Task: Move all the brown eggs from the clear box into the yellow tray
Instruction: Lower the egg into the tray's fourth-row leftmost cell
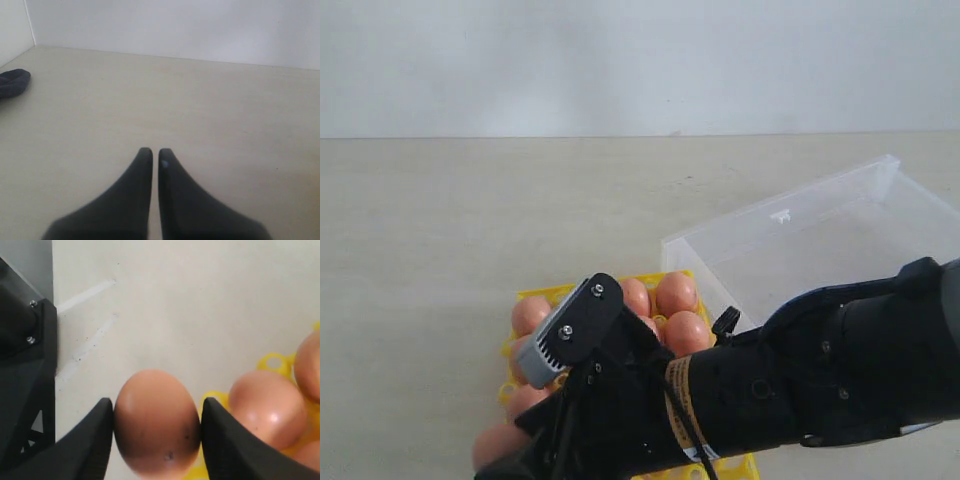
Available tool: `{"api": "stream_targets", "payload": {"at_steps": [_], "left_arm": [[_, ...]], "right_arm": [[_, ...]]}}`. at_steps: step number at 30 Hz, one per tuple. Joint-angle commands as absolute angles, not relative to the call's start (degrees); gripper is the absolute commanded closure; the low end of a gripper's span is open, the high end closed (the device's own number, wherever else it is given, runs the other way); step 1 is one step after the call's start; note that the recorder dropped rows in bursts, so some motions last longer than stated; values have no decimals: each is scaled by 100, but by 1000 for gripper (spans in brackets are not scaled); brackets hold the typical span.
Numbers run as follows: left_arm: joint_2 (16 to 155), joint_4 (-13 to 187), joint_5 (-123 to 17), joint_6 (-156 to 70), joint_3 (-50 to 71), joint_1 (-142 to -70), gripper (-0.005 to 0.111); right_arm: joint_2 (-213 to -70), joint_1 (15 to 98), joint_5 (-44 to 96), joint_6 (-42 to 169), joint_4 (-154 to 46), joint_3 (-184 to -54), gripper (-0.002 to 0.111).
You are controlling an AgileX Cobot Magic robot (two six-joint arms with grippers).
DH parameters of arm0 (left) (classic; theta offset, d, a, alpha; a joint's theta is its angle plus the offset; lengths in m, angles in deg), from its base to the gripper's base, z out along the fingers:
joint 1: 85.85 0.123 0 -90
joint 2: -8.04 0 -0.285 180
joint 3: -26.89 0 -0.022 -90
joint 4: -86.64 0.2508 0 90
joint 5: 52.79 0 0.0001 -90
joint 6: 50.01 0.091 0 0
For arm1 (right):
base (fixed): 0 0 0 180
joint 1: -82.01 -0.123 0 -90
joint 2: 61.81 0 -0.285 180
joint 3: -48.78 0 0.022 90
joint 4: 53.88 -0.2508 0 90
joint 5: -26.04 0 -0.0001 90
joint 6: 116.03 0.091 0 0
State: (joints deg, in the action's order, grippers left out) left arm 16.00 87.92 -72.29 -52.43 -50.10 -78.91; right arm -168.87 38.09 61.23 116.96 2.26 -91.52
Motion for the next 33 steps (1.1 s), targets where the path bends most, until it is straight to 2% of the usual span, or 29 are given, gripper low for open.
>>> {"api": "stream_targets", "payload": {"at_steps": [1, 25, 27, 33], "left_arm": [[1582, 8792, -7203, -5219, -5033, -7910, 102], [1582, 8792, -7203, -5219, -5033, -7910, 102], [1582, 8792, -7203, -5219, -5033, -7910, 102], [1582, 8792, -7203, -5219, -5033, -7910, 102]], "right_arm": [[-16937, 3802, 6092, 11184, 162, -9135, 108], [-17207, 3802, 6035, 10229, 66, -9135, 108], [-17207, 3802, 6022, 10201, 66, -9135, 105], [-17207, 3802, 5978, 10191, 56, -9135, 79]]}}
